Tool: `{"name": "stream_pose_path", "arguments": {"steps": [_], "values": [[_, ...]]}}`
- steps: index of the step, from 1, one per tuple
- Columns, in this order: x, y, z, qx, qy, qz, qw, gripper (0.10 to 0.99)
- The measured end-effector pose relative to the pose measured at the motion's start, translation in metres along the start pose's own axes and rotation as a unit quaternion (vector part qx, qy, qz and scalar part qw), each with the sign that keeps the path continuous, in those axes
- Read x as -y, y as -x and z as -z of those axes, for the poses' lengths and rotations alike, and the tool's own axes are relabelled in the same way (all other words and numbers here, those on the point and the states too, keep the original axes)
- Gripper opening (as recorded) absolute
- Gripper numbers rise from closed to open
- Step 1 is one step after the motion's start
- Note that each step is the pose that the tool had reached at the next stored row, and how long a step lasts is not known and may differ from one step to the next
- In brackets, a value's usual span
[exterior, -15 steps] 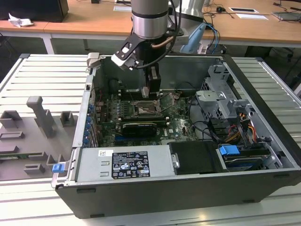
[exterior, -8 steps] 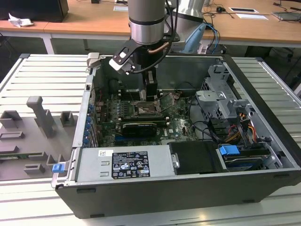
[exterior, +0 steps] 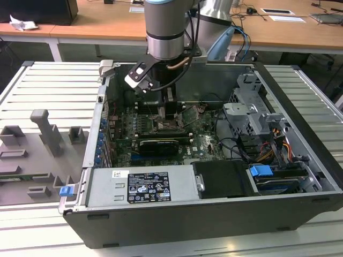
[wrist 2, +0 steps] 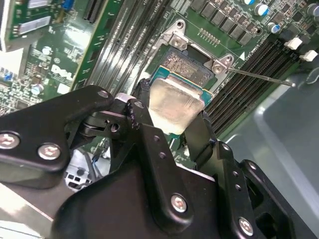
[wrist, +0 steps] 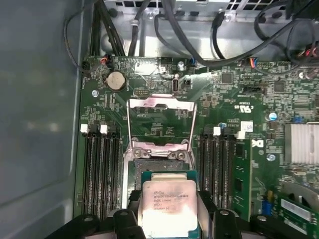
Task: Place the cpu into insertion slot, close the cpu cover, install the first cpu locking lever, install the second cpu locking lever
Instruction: 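Place the cpu into insertion slot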
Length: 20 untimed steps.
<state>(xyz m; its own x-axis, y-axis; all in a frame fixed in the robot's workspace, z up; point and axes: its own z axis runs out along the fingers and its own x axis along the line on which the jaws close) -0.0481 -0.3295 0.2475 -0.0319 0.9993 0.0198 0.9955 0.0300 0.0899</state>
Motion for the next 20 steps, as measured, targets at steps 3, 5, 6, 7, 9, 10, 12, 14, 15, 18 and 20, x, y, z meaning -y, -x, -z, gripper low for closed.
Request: {"name": "stream_pose_path", "arguments": {"steps": [3,5,6,7,9,10,12,14,15,18,20], "values": [[0.0008,-0.0024,-0.0070,0.0007,0.0001,-0.008,1.0000,0.529],[0.0015,-0.0053,-0.0135,0.0009,0.0002,-0.009,1.0000,0.529],[0.0020,-0.0065,-0.0168,0.0008,0.0002,-0.009,1.0000,0.529],[0.0024,-0.0070,-0.0187,0.0009,0.0002,-0.009,1.0000,0.529],[0.0035,-0.0080,-0.0240,0.0009,0.0002,-0.010,0.9999,0.529],[0.0036,-0.0084,-0.0258,0.0010,0.0002,-0.012,0.9999,0.529],[0.0039,-0.0089,-0.0300,0.0018,0.0004,-0.021,0.9998,0.529],[0.0043,-0.0093,-0.0342,0.0025,0.0005,-0.028,0.9996,0.529],[0.0045,-0.0093,-0.0358,0.0026,0.0005,-0.028,0.9996,0.529],[0.0047,-0.0092,-0.0386,0.0027,0.0006,-0.029,0.9996,0.529],[0.0043,-0.0092,-0.0403,0.0034,0.0005,-0.029,0.9996,0.529]]}}
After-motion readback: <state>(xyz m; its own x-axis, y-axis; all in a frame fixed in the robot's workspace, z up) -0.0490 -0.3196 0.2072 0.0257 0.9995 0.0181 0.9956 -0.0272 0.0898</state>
